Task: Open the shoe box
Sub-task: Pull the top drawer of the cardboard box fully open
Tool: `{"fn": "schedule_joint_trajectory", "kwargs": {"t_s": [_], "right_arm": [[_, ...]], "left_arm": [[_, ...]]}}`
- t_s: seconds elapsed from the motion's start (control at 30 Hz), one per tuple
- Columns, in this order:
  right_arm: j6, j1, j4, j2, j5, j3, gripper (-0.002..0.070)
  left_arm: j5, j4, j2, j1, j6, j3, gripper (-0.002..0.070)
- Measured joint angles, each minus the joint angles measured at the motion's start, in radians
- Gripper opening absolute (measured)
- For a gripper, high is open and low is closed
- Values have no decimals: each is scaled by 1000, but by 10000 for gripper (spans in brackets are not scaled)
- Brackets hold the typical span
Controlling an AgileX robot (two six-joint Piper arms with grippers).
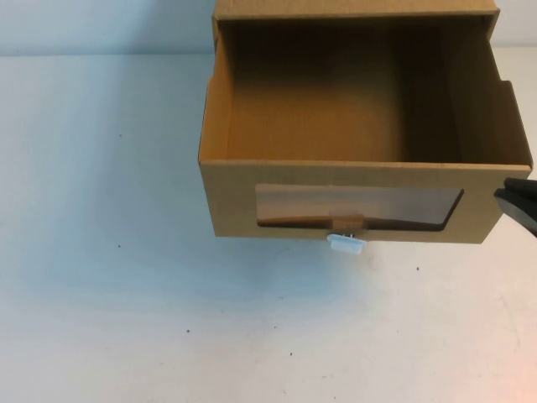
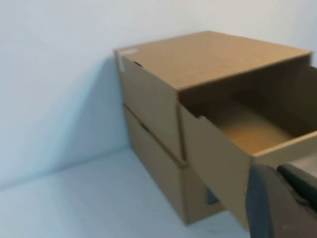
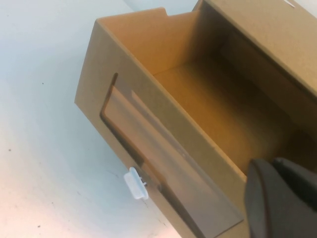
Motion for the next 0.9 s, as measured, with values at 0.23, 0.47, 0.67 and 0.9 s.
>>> {"fn": "schedule_joint_trajectory", "kwargs": {"t_s": [0.23, 0.47, 0.67, 0.9], "right_arm": [[0, 0, 0, 0, 0, 0, -14], [0, 0, 0, 0, 0, 0, -14], [0, 1, 0, 0, 0, 0, -14], [0, 1, 0, 0, 0, 0, -14]], "left_arm": [[-80, 166, -27, 0, -80, 160, -6], [-250, 255, -205, 0, -145, 499, -6], [-316, 256, -293, 29, -147, 689, -6], [-247, 253, -293, 51, -151, 757, -6]]}}
